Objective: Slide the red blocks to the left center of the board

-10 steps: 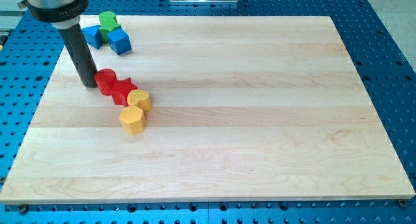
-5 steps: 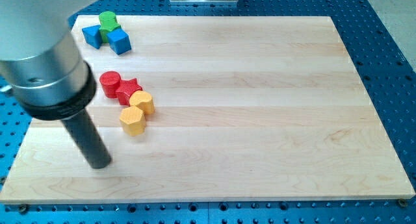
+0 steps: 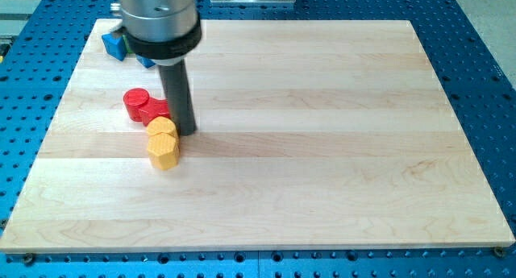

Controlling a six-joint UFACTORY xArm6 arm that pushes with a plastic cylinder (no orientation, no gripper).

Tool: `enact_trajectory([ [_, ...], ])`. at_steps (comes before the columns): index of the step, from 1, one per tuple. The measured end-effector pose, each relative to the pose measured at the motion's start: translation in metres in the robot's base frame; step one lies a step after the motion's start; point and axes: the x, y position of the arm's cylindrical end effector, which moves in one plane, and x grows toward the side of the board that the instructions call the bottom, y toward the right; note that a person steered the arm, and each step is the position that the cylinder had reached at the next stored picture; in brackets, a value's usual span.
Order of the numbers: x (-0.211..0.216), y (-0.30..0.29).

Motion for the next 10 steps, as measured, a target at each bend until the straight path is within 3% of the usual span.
enact_trajectory([
  [2,-0.013,-0.049],
  [3,-0.026,-0.045],
  [5,-0.093,-0.047],
  [7,-0.065,-0.117],
  [8,-0.071,-0.138],
  [9,-0.080,-0.104],
  [10,-0.053,-0.013],
])
